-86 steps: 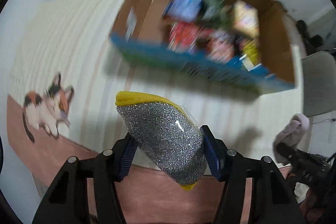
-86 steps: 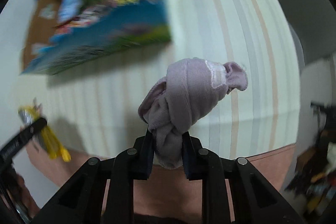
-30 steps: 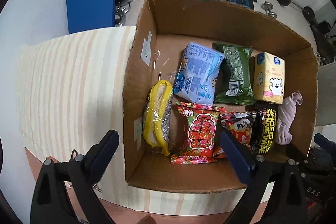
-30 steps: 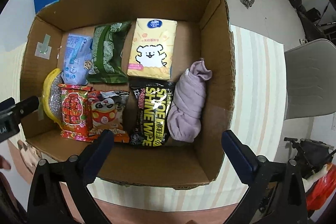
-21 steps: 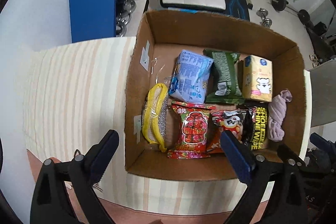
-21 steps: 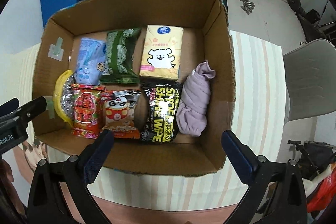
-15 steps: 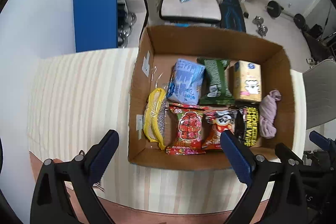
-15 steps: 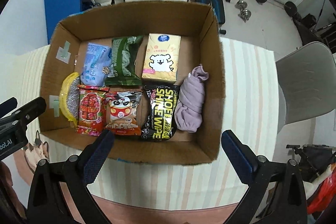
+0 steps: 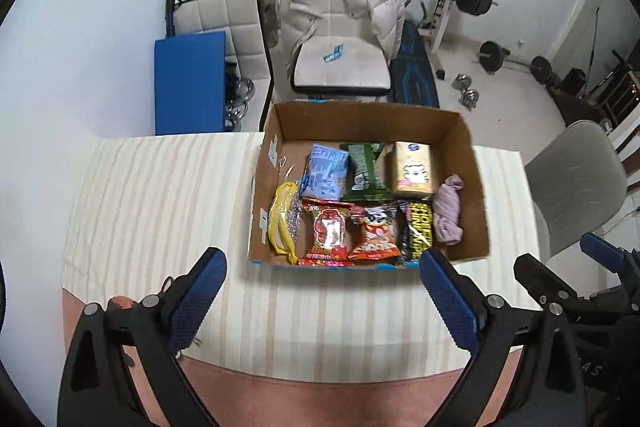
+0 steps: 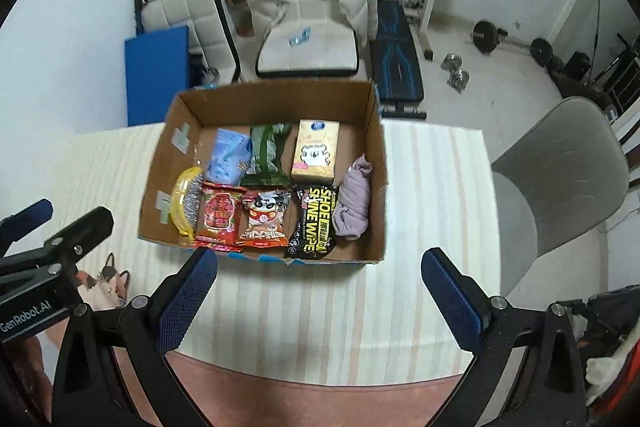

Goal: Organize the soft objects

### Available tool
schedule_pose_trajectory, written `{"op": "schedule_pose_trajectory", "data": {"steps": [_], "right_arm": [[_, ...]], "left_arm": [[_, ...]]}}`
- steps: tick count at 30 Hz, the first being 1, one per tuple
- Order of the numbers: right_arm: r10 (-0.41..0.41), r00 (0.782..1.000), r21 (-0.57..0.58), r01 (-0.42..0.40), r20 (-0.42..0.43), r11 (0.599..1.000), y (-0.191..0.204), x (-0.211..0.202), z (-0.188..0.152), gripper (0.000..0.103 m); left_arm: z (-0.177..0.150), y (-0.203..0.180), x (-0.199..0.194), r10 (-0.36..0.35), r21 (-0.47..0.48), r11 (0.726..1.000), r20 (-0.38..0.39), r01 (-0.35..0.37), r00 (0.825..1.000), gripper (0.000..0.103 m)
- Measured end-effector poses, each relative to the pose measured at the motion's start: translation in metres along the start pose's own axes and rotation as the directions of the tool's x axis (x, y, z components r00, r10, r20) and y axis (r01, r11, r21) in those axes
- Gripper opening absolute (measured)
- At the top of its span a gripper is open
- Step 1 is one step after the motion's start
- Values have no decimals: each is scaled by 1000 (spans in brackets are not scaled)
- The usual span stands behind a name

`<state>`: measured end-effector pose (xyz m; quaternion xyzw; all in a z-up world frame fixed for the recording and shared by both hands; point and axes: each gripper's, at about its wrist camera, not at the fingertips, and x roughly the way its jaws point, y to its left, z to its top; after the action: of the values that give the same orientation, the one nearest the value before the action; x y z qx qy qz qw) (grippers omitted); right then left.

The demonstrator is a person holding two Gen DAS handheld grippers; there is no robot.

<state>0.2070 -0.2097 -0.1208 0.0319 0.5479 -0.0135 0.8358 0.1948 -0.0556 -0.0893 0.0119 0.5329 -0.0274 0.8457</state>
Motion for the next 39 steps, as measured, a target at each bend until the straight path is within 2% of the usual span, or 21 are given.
{"op": "schedule_pose_trajectory", "data": {"steps": [9,20,27,35,39], "right_arm": [[32,993,-19,-30,112,999,-2,-95,-42,103],[68,980,-20,-65,185,998,-3,-174,-84,103],[59,976,-37,-52,211,998,-1,-199,-97,103],[2,962,-15,2,274,1000,-3,-215,-92,103],[0,958,1,-1,287,1000,-6,-216,-87,103]], "left_arm": [[-32,-5,-70,0,13,1000,66,-1,998,99],[-59,2,-125,-10,-17,1000,110,11,994,99],[-70,-2,-143,-13,7,1000,142,12,990,99],[-70,-2,-150,8,11,1000,185,-10,983,100],[-69,0,-152,19,6,1000,206,-21,978,102]]}}
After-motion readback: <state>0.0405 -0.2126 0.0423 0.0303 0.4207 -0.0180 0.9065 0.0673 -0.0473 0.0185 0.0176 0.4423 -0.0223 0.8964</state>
